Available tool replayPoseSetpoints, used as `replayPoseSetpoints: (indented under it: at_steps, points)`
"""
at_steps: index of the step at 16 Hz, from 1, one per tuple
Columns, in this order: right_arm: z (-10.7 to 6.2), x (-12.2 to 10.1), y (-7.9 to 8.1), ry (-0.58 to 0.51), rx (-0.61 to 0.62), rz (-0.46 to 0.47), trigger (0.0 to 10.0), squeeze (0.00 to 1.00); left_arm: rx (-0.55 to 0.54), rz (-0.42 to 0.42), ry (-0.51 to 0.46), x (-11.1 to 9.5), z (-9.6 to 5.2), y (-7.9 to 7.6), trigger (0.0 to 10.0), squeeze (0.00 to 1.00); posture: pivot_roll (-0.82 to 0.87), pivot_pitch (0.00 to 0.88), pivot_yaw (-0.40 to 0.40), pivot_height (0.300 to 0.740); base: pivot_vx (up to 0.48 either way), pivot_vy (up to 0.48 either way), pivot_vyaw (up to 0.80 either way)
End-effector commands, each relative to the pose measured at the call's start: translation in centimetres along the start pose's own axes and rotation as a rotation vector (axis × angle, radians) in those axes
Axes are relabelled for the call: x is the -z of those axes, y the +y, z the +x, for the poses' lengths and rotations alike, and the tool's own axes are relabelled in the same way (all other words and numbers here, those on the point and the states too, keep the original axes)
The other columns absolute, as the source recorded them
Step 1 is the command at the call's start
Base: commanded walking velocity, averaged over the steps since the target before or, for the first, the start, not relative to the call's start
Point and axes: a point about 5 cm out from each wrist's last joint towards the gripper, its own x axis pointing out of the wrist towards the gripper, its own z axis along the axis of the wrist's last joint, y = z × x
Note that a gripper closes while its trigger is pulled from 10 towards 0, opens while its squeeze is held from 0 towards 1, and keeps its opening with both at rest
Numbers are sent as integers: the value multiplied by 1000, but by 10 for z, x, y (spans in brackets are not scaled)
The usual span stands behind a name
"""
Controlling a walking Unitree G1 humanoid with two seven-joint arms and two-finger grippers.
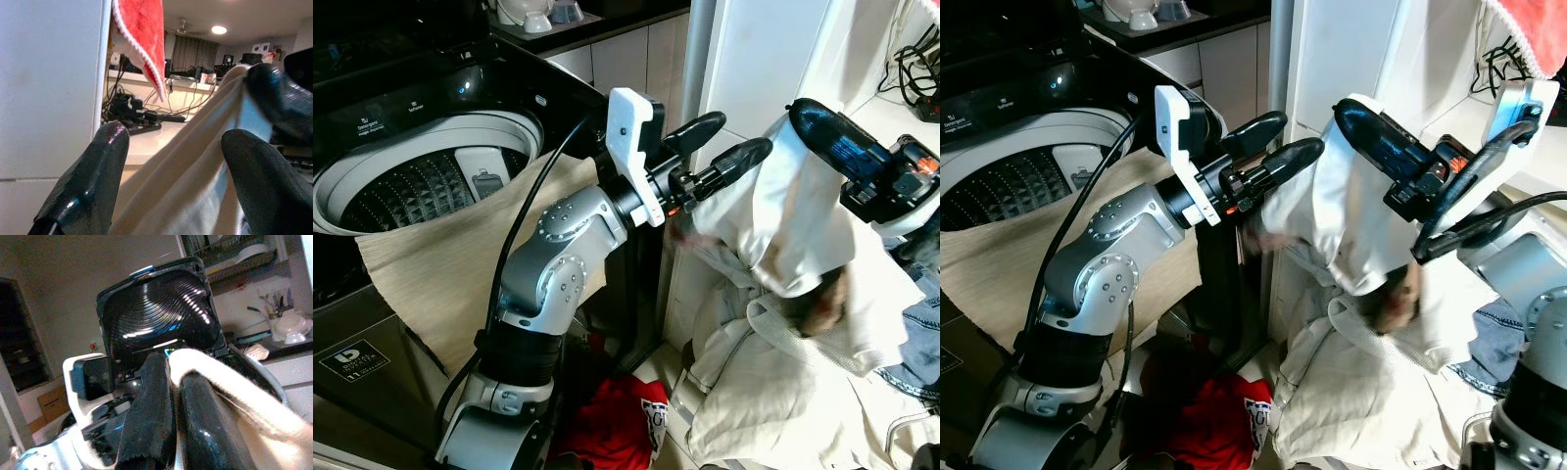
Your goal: Clothes washing
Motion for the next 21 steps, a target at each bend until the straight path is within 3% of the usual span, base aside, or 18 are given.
replayPoseSetpoints:
  at_steps: [1,2,3,5,7,8,9,11,12,14,16,21]
  points:
    - [4,-8,9,-5,-40,-23,0,0,52,-34,-33,-5,4,-5,10000,1000,-200,0,37,740,0,0,0]
    - [4,-8,9,-4,-40,-22,0,0,68,-53,-39,-5,5,-7,10000,1000,-200,0,37,740,0,0,0]
    - [4,-8,10,-1,-44,-20,0,0,126,-107,-53,-3,5,-16,10000,0,-202,0,39,740,0,0,0]
    - [4,-7,11,-1,-45,-16,0,0,195,-183,-67,-1,3,-26,10000,0,-202,0,40,740,0,0,0]
    - [4,-6,11,3,-42,-9,0,0,299,-242,14,16,0,-44,10000,0,-202,0,43,740,0,0,0]
    - [4,-5,11,6,-40,-8,0,0,290,-222,50,23,1,-45,10000,0,-201,0,43,740,0,0,0]
    - [4,-5,12,7,-39,-8,0,0,233,-137,129,35,3,-42,10000,0,-201,0,43,740,0,0,0]
    - [5,-3,12,10,-36,-9,0,0,58,-96,160,41,7,-24,10000,0,-203,0,46,740,0,0,0]
    - [6,-3,12,15,-33,-10,0,0,23,-100,142,39,7,-18,5765,0,-203,0,46,740,0,0,0]
    - [6,-2,13,17,-31,-6,0,0,10,-126,97,32,6,-13,0,0,-203,0,46,740,0,0,0]
    - [5,-1,12,39,-19,-17,0,0,-4,-89,142,36,4,-10,0,0,-206,0,44,740,0,0,0]
    - [6,1,12,37,-6,-12,0,0,-14,-89,164,40,4,-8,0,0,-208,0,43,740,0,0,0]
